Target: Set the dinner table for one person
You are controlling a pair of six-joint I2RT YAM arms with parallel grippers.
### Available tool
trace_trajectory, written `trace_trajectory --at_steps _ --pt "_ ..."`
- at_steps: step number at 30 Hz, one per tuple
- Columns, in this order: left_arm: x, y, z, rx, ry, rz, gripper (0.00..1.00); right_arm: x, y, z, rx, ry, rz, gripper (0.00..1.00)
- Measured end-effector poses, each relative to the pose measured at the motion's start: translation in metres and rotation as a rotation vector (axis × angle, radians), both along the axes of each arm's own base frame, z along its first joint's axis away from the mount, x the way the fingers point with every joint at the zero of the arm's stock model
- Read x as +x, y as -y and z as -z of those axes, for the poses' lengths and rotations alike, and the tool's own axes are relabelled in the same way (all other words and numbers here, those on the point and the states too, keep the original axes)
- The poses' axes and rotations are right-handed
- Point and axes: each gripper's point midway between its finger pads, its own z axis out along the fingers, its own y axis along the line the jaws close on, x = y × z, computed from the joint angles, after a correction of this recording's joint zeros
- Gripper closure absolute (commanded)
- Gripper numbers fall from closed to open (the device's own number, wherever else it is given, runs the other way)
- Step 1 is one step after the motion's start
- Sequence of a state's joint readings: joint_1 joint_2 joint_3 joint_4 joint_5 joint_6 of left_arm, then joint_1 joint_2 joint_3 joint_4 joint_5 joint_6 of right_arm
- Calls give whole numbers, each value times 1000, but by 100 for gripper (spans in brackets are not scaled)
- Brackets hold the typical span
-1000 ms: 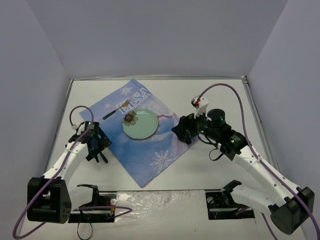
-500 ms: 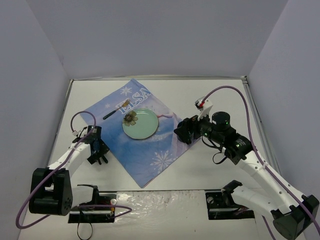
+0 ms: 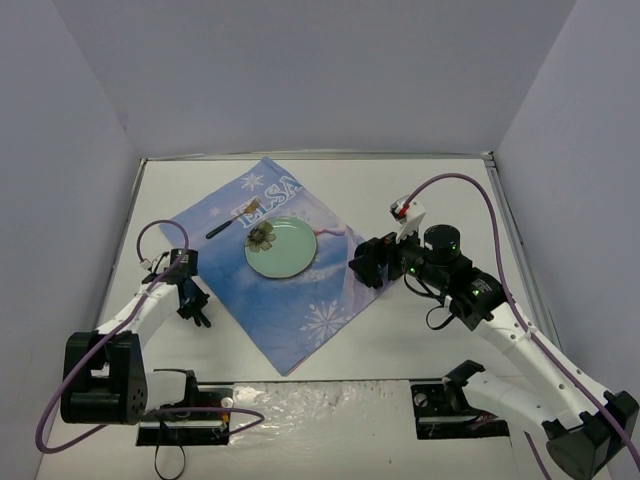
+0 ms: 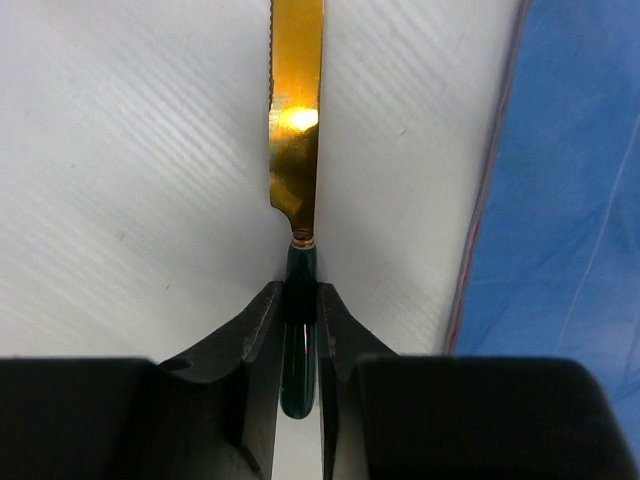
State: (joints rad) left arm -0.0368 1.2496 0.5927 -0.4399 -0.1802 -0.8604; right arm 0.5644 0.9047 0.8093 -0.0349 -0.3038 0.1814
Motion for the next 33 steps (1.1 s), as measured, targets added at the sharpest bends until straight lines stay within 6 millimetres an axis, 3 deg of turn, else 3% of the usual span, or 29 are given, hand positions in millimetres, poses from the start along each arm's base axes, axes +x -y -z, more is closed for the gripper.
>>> trace_trajectory --at_steps 5,9,12,14,17,21,24,28,33 --pt "-18 3 -16 7 -42 64 100 1 1 0 -4 3 5 5" --pt "4 16 -67 46 68 194 100 3 3 0 -11 8 17 5" --pt "29 54 -111 66 182 383 100 6 5 -4 -20 20 32 4" --pt "40 93 -133 72 238 544 100 10 8 -12 -25 44 53 4" --pt "46 152 -147 97 251 775 100 17 12 -30 -24 88 87 3" --pt "42 239 -136 163 215 1092 100 24 26 -44 -49 137 153 3" --pt "28 286 -107 192 150 1274 100 25 40 -50 -77 159 203 3" --pt "13 305 -67 214 48 1403 100 25 59 -58 -105 187 273 3" --pt "12 311 -51 210 20 1457 100 19 75 -62 -119 200 328 3"
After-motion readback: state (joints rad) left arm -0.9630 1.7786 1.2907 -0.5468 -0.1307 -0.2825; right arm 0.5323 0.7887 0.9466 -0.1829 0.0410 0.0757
